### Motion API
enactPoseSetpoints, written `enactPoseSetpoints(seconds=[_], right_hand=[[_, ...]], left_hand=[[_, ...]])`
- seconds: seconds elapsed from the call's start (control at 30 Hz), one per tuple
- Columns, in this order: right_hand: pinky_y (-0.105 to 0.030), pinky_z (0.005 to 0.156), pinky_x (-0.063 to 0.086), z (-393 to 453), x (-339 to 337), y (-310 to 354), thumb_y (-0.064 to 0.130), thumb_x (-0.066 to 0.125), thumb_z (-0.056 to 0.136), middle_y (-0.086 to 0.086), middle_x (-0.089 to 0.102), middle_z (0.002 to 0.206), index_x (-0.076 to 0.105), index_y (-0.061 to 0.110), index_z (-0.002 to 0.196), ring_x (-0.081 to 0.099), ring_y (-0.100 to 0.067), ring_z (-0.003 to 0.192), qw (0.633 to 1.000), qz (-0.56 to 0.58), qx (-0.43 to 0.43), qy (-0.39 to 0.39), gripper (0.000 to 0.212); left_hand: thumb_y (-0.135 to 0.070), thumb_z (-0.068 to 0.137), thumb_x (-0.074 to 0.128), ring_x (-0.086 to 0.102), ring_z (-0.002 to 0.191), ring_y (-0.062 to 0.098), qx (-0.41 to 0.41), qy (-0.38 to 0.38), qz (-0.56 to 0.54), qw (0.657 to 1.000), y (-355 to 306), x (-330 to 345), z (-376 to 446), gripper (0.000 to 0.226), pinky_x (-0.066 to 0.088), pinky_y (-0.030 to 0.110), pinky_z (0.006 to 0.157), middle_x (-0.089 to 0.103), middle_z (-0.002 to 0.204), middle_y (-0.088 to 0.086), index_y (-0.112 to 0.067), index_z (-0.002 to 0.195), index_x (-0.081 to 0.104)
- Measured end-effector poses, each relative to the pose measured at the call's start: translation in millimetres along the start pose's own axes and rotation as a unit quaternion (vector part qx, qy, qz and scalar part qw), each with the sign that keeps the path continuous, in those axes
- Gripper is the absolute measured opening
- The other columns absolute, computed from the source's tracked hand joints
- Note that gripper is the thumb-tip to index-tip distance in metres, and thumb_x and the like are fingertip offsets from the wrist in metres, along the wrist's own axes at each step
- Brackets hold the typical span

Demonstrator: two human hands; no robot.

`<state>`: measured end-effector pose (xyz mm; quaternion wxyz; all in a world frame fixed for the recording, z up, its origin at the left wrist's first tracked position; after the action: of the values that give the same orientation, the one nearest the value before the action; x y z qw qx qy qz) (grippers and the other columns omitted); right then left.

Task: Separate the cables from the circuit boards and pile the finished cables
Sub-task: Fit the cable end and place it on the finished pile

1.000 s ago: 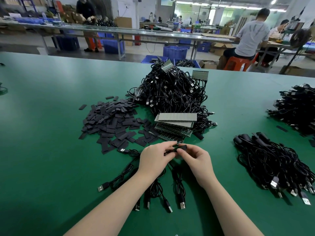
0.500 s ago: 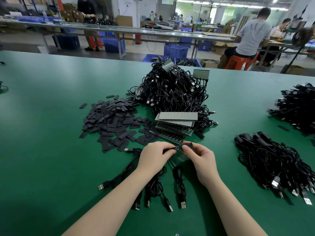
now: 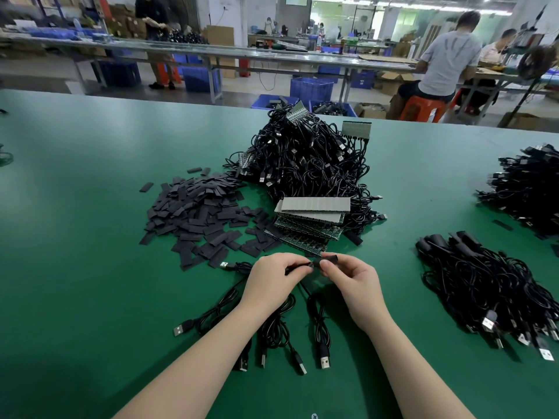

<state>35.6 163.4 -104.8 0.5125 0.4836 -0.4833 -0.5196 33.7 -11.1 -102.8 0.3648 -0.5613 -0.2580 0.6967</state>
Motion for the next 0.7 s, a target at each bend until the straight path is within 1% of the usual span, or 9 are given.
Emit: enactPoseSetpoints(seconds=[0.2,0.3,0.37,0.43,0.53,0.6,0.7], right_hand=[[-0.017,0.073,0.054,-0.4,3.2,0.7,0.012,0.076,0.087,-0.003,0.077,0.086,0.077,0.023,0.092,0.068,-0.007,0.076,1.0,-0.016,-0.001,0.002,0.012],[-0.017,0.072,0.053,-0.9,3.7,0.5,0.013,0.076,0.087,-0.007,0.077,0.087,0.077,0.025,0.09,0.066,-0.007,0.075,1.0,-0.021,-0.002,0.001,0.012],[-0.018,0.072,0.053,-1.1,2.9,1.1,0.015,0.076,0.087,-0.007,0.077,0.087,0.078,0.026,0.088,0.066,-0.007,0.075,1.0,-0.021,-0.001,0.004,0.012],[-0.021,0.075,0.053,-0.9,1.9,1.7,0.016,0.075,0.088,-0.006,0.077,0.088,0.078,0.027,0.087,0.067,-0.008,0.077,1.0,-0.02,0.005,0.013,0.012],[-0.018,0.074,0.053,-1.6,2.7,3.0,0.015,0.074,0.089,-0.001,0.078,0.088,0.078,0.027,0.089,0.069,-0.007,0.081,0.999,-0.027,-0.001,0.03,0.013],[-0.015,0.073,0.051,-3.6,4.6,3.8,0.014,0.073,0.089,0.004,0.077,0.087,0.076,0.03,0.096,0.069,-0.005,0.08,0.999,-0.025,-0.017,0.017,0.018],[-0.014,0.073,0.052,-7.2,5.5,2.0,0.016,0.075,0.088,0.007,0.077,0.088,0.07,0.034,0.117,0.068,-0.004,0.076,0.997,-0.047,-0.044,-0.035,0.034]], left_hand=[[-0.043,0.083,0.07,0.062,0.087,-0.009,-0.005,-0.001,-0.027,1.0,-0.3,-0.5,-1.1,0.016,0.05,0.016,0.077,0.071,0.092,-0.025,-0.037,0.097,0.075],[-0.042,0.081,0.072,0.062,0.086,-0.01,-0.012,0.005,-0.049,0.999,-0.7,-1.4,-2.2,0.01,0.05,0.016,0.077,0.07,0.089,-0.029,-0.042,0.091,0.073],[-0.041,0.08,0.074,0.062,0.086,-0.011,-0.013,0.006,-0.059,0.998,-0.9,-2.1,-2.6,0.009,0.049,0.016,0.078,0.069,0.088,-0.03,-0.044,0.088,0.072],[-0.04,0.08,0.075,0.062,0.086,-0.011,-0.013,0.009,-0.058,0.998,-0.8,-2.4,-3.2,0.009,0.049,0.014,0.079,0.069,0.086,-0.031,-0.041,0.089,0.074],[-0.039,0.08,0.075,0.062,0.085,-0.011,-0.011,0.004,-0.057,0.998,-0.1,-2.5,-3.7,0.01,0.049,0.014,0.078,0.069,0.084,-0.029,-0.039,0.09,0.075],[-0.04,0.081,0.074,0.062,0.085,-0.01,-0.011,-0.006,-0.057,0.998,-0.2,-1.6,-3.6,0.015,0.05,0.015,0.078,0.071,0.088,-0.025,-0.035,0.095,0.076],[-0.044,0.081,0.073,0.061,0.086,-0.012,-0.017,-0.026,-0.036,0.999,0.0,-0.1,-3.0,0.022,0.049,0.012,0.077,0.072,0.091,-0.023,-0.032,0.098,0.077]])
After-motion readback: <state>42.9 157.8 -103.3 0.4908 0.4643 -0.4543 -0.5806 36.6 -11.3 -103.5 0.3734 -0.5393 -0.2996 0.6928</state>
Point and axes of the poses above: each hand's wrist, its own z-axis towards the middle knuckle, its own x-axis out of the palm, y = z × x, the point moved 2 cm from there along z, towards the middle knuckle
